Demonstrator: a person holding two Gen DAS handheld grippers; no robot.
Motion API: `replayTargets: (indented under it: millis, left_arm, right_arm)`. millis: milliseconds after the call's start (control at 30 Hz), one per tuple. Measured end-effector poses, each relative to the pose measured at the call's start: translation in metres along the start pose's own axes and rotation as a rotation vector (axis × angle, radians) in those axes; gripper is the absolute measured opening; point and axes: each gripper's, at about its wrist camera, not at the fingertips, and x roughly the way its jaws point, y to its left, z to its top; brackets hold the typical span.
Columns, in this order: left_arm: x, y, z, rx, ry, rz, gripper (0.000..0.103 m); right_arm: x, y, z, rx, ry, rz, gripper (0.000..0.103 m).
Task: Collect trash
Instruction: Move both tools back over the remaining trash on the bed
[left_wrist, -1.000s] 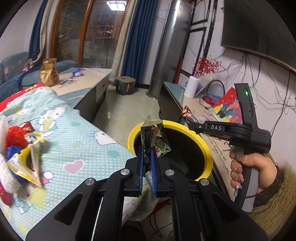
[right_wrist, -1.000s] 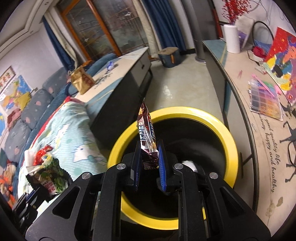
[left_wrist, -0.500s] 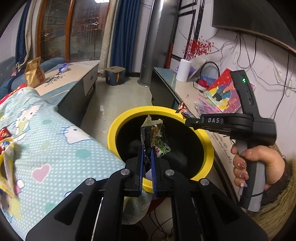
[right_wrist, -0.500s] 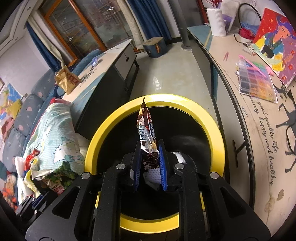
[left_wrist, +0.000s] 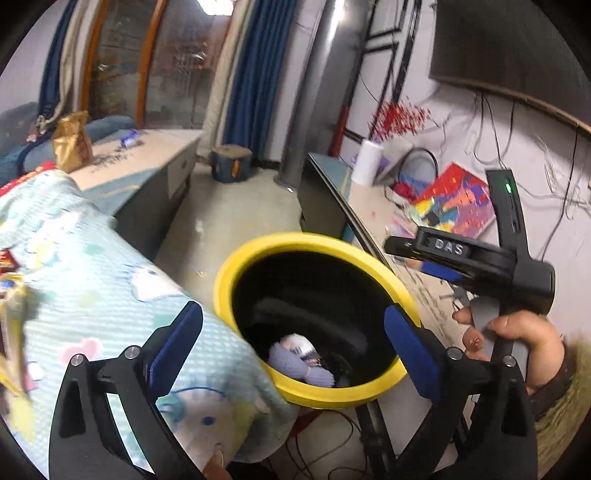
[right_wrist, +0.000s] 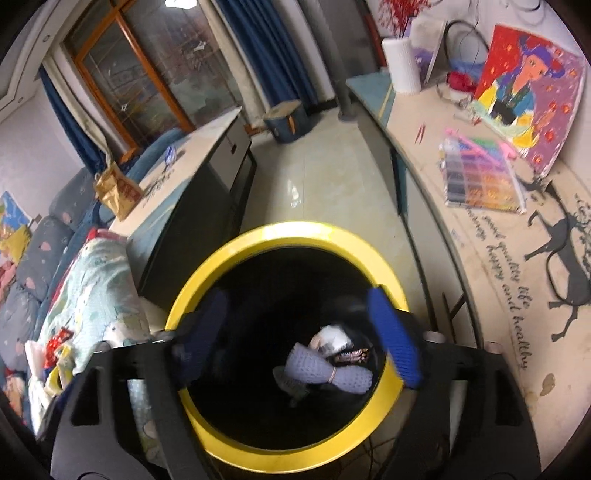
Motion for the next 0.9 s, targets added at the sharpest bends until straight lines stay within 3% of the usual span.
replayTargets:
  millis: [200,500,900]
  left_arm:
    - [-0.034,0.017,0.003,-0.059,-0.074,0.074,0.096]
    - [-0.076,0.037,0.01,-0.096,-0.163,0.172,0.096]
    - [-0.117,0.071,0.009,-0.164,-0.237,0.234,0.096]
  right_arm:
    - [-0.018,0.021,0.002,-0.057,-0.071,0.022,0.083]
    - [-0.036,0.058,-0.005,-0.162,-0.098,0.082,0.083]
    - [-0.056,0.108,-0.026,-0.309,-0.12,0.159,0.083]
